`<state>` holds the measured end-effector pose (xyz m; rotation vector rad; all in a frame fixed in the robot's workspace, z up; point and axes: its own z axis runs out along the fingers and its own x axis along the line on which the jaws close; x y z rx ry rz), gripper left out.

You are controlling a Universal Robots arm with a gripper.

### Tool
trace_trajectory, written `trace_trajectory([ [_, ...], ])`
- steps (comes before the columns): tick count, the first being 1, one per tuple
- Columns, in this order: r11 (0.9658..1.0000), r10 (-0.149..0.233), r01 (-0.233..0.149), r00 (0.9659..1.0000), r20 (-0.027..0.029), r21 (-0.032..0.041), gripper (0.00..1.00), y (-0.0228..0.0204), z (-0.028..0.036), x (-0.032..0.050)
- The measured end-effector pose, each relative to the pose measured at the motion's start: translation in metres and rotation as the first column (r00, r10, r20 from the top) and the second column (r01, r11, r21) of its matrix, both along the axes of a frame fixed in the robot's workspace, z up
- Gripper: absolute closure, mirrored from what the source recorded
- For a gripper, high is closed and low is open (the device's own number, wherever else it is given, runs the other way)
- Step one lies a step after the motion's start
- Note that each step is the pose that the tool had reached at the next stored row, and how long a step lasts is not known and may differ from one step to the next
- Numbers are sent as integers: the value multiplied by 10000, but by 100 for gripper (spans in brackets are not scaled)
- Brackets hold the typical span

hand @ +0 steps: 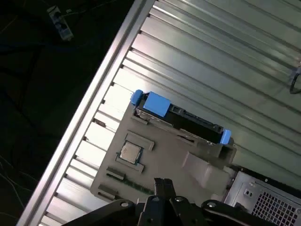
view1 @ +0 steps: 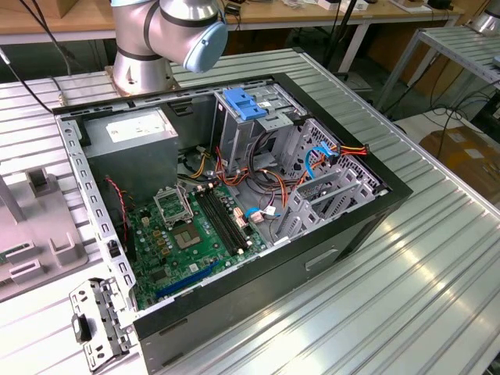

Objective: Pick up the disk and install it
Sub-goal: 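Pick up the disk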

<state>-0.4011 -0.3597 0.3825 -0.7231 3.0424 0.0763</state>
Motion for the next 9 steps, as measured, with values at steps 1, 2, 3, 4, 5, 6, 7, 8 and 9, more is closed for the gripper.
trace_trajectory([
  [1,9978,662,-662,9978,1,0,89,0,0,0],
  [2,9945,1049,-1049,9945,0,0,89,0,0,0],
  [3,9935,1135,-1135,9935,0,0,89,0,0,0],
  [4,9928,1198,-1198,9928,0,0,89,0,0,0],
  [5,9916,1290,-1290,9916,0,0,89,0,0,0],
  [6,9907,1357,-1357,9907,0,0,89,0,0,0],
  [7,9897,1434,-1434,9897,1,0,89,0,0,0],
  [8,9887,1500,-1500,9887,0,0,89,0,0,0],
  [9,9869,1611,-1611,9869,0,0,89,0,0,0],
])
